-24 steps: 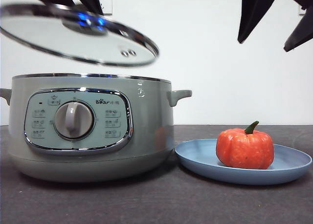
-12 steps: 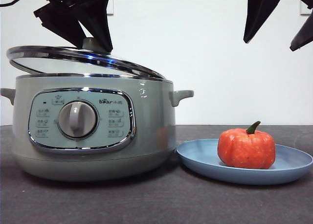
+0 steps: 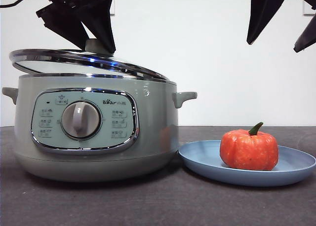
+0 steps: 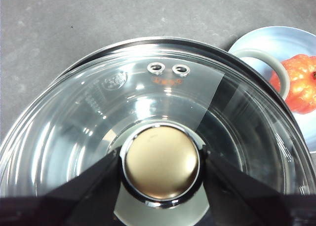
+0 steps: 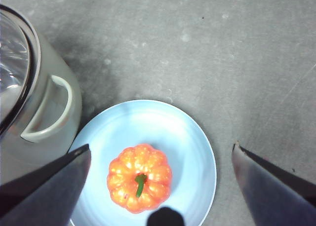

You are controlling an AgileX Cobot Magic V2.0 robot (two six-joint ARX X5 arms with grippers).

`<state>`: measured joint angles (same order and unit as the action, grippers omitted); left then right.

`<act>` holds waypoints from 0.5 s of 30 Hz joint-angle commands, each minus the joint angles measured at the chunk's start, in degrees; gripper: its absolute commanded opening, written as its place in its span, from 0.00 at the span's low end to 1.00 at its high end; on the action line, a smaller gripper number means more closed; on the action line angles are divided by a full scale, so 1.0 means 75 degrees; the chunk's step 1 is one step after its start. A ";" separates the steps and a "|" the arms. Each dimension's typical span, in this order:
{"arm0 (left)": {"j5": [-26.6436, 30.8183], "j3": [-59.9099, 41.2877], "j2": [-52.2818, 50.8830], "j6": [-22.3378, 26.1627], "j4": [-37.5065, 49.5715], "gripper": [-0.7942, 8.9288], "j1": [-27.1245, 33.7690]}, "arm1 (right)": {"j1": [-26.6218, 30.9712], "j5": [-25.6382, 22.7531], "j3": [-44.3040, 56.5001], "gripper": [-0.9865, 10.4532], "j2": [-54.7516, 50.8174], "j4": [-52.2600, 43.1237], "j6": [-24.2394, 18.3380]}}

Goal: Take the pumpkin out from the steamer,put the pumpkin in the blue plate,close the lid

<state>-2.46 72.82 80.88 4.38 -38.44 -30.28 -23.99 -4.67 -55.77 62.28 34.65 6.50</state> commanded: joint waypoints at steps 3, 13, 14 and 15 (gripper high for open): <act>-0.0064 0.0038 0.0099 -0.0017 0.0315 0.07 -0.0108 | 0.0000 -0.0029 0.0070 0.50 -0.0009 -0.0038 0.0064; -0.0070 0.0038 0.0082 -0.0017 0.0280 0.07 -0.0119 | 0.0000 -0.0050 0.0070 0.50 -0.0009 -0.0041 0.0064; -0.0064 0.0038 0.0058 -0.0017 0.0259 0.07 -0.0119 | 0.0000 -0.0050 0.0070 0.50 -0.0009 -0.0044 0.0064; -0.0064 0.0038 0.0032 -0.0017 0.0259 0.07 -0.0122 | 0.0000 -0.0050 0.0070 0.50 -0.0009 -0.0044 0.0064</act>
<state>-2.24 72.82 80.90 4.27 -38.54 -30.55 -23.99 -4.73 -55.77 62.28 34.65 6.48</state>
